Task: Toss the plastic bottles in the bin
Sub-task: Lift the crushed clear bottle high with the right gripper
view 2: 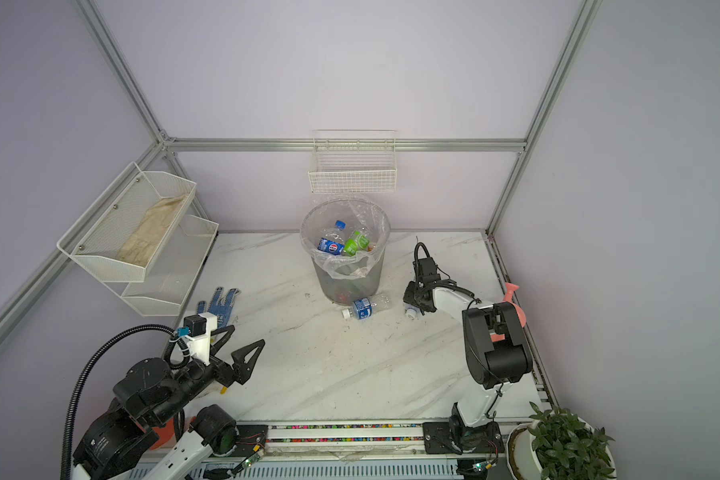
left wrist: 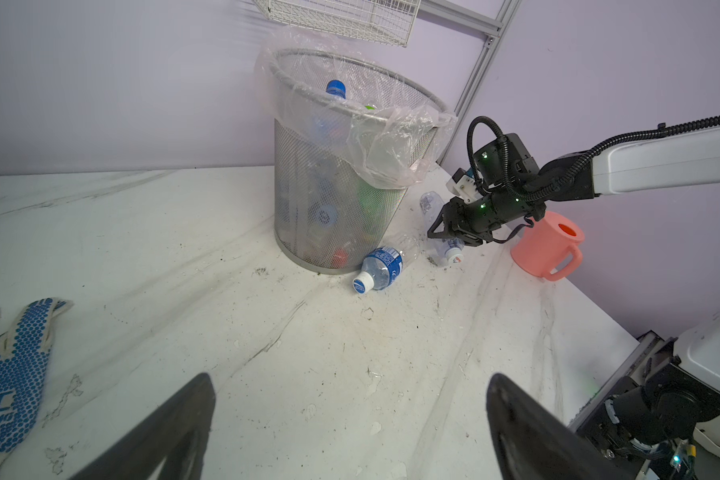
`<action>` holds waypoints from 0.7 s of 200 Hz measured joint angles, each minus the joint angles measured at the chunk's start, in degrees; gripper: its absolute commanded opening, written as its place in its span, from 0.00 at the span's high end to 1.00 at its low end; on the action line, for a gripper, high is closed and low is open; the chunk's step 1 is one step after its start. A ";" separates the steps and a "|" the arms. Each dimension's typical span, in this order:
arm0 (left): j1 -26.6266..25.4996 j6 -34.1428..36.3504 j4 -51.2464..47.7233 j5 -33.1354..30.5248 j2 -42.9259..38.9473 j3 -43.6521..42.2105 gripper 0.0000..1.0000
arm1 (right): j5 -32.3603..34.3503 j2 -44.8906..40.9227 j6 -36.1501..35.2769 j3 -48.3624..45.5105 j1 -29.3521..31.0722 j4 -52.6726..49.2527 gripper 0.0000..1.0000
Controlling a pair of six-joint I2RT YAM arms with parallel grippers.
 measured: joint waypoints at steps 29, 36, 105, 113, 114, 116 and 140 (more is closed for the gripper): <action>0.00 0.00 0.00 -0.02 0.00 0.00 0.00 | -0.81 -1.88 -0.07 0.11 0.00 -1.18 1.00; -0.02 -0.02 0.00 -0.04 0.00 0.00 0.00 | -0.83 -2.47 -0.11 0.39 0.00 -1.92 1.00; -0.28 -0.02 -0.02 -0.15 0.24 0.00 0.00 | -0.96 -17.29 -0.74 12.83 -0.02 -10.01 1.00; -0.28 -0.02 0.00 -0.15 0.33 0.02 0.00 | -1.14 -19.58 -0.74 15.21 0.00 -10.62 1.00; -0.28 -0.02 0.00 -0.15 0.33 0.02 0.00 | -1.27 -20.04 -0.74 15.69 -0.02 -10.69 1.00; -0.28 -0.02 0.00 -0.15 0.35 0.00 0.00 | -1.33 -20.48 -0.74 16.17 0.00 -10.86 1.00; -0.28 -0.02 -0.02 -0.15 0.44 0.02 0.00 | -3.80 -26.49 -0.70 24.74 -0.02 -11.69 1.00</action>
